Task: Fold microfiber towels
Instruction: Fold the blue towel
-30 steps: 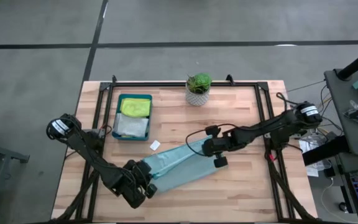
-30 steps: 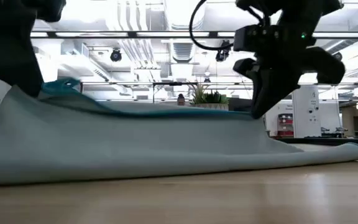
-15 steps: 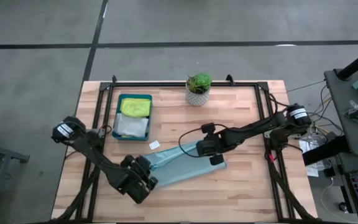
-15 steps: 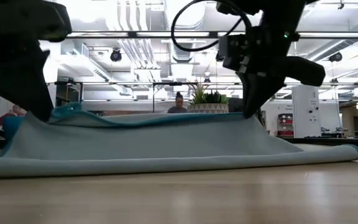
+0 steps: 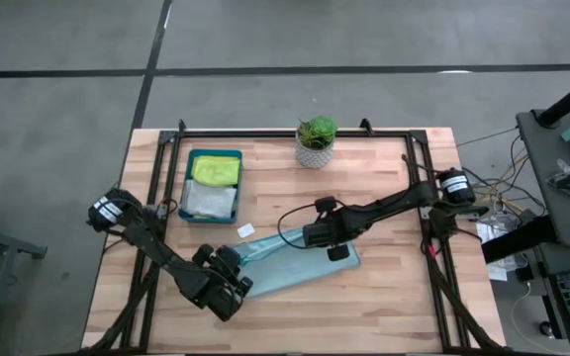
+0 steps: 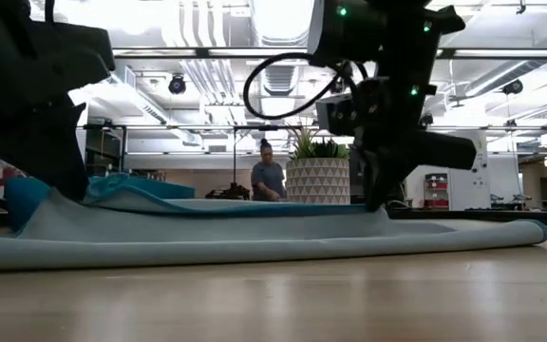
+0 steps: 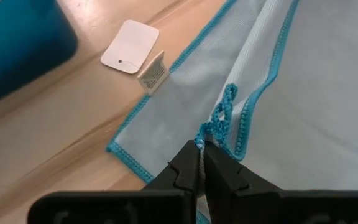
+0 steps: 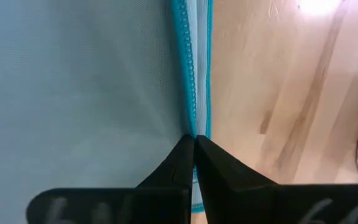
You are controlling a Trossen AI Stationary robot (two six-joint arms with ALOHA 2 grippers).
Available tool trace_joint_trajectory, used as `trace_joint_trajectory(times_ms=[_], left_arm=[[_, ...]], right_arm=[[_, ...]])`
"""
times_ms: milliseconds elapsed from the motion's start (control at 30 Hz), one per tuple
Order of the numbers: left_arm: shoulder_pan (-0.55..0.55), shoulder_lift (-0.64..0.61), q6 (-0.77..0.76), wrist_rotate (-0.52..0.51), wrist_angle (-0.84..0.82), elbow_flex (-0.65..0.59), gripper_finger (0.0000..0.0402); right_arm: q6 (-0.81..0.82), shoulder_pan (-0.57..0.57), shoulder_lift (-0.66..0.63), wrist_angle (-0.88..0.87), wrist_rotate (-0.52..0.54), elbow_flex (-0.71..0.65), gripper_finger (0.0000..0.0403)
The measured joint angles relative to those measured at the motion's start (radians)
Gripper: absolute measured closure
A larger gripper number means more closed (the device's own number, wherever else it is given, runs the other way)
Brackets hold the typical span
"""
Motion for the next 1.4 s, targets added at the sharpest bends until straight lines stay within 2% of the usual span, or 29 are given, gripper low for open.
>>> trace_joint_trajectory(times_ms=[167,567,733,800,900,1033,1133,1267,1400], left_arm=[[0.011,0.000,-0.003,0.003,-0.002,-0.012,0.0396],[0.039,0.000,-0.054,0.026,-0.112,-0.028,0.0299],[0.039,-0.004,-0.066,0.078,-0.191,-0.023,0.0282],[0.039,-0.017,0.010,0.109,-0.190,-0.023,0.0281],[0.032,-0.039,0.203,0.151,-0.145,-0.021,0.0281],[0.028,-0.070,0.500,0.162,-0.021,-0.013,0.0281],[0.035,-0.095,0.668,0.152,0.070,-0.012,0.0281],[0.068,-0.104,0.789,0.133,0.114,-0.012,0.0281],[0.132,-0.121,0.860,0.252,0.114,-0.010,0.0274]], right_arm=[[0.019,-0.012,0.010,0.005,-0.001,0.000,0.0389],[0.028,-0.014,-0.016,0.010,-0.001,0.005,0.0300],[0.025,-0.015,-0.020,-0.033,-0.001,0.005,0.0280],[0.024,-0.015,-0.029,-0.053,-0.001,0.005,0.0275],[0.024,-0.015,-0.049,-0.087,-0.002,0.005,0.0269],[0.035,-0.014,-0.097,-0.110,-0.012,-0.008,0.0269],[0.052,-0.014,-0.150,-0.092,-0.058,-0.040,0.0273],[0.054,-0.014,-0.243,0.041,-0.137,-0.134,0.0272],[0.054,-0.014,-0.334,0.197,-0.187,-0.244,0.0265]])
